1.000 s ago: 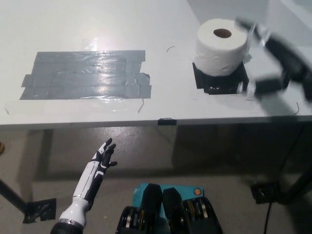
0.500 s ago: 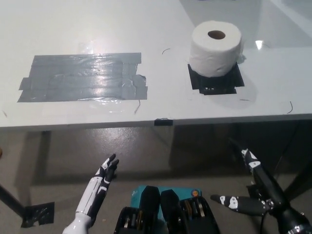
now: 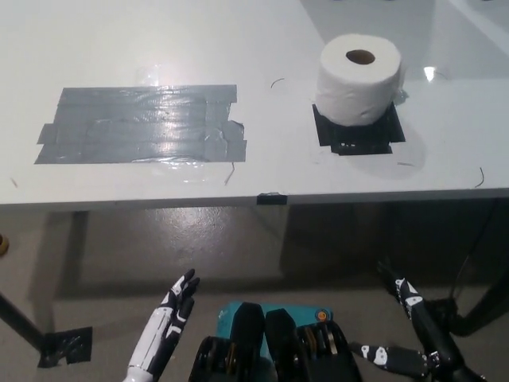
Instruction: A person hands over a roll of toilet paper to the robot , and the robot inserts its right thumb into the hole in the centre to grab the roll, and then places it on the balck area on the desk.
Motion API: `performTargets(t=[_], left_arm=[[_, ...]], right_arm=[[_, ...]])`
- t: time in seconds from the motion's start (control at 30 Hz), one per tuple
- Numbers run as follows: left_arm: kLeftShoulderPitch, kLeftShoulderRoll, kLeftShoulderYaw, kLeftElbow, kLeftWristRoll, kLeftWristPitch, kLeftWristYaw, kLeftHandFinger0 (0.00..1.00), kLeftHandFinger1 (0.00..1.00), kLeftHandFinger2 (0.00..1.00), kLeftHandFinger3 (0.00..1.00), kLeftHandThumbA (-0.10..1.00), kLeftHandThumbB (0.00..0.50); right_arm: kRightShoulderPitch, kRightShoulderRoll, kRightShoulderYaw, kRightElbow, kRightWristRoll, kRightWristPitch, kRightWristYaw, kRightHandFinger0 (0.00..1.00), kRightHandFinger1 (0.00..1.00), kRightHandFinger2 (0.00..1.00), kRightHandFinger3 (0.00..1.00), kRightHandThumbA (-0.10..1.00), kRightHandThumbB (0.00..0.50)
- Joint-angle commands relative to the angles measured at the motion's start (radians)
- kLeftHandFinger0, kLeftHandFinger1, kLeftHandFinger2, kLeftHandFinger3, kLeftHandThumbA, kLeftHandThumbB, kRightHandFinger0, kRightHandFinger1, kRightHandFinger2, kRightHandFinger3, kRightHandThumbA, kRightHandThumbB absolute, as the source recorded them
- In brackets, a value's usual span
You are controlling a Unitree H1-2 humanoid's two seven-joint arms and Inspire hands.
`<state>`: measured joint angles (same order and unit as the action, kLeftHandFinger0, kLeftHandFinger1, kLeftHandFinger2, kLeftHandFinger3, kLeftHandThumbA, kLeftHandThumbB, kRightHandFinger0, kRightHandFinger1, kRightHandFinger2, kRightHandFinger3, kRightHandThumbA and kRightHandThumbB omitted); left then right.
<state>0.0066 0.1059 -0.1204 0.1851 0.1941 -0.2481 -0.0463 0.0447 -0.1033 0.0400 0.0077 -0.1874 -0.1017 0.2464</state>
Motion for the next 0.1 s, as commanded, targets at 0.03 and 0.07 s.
performTargets(t=[0.03, 0.07], left_arm=[[0.007, -0.004, -0.005, -0.014, 0.037, -0.051, 0.033, 1.00, 1.00, 1.00, 1.00, 1.00, 0.168], [0.010, -0.004, -0.004, -0.016, 0.035, -0.053, 0.032, 1.00, 1.00, 1.00, 1.00, 1.00, 0.160]], right_arm=[[0.004, -0.018, 0.003, 0.007, 0.021, -0.090, -0.034, 1.00, 1.00, 1.00, 1.00, 0.92, 0.294], [0.006, -0.018, 0.004, 0.008, 0.021, -0.090, -0.033, 1.00, 1.00, 1.00, 1.00, 0.91, 0.284]])
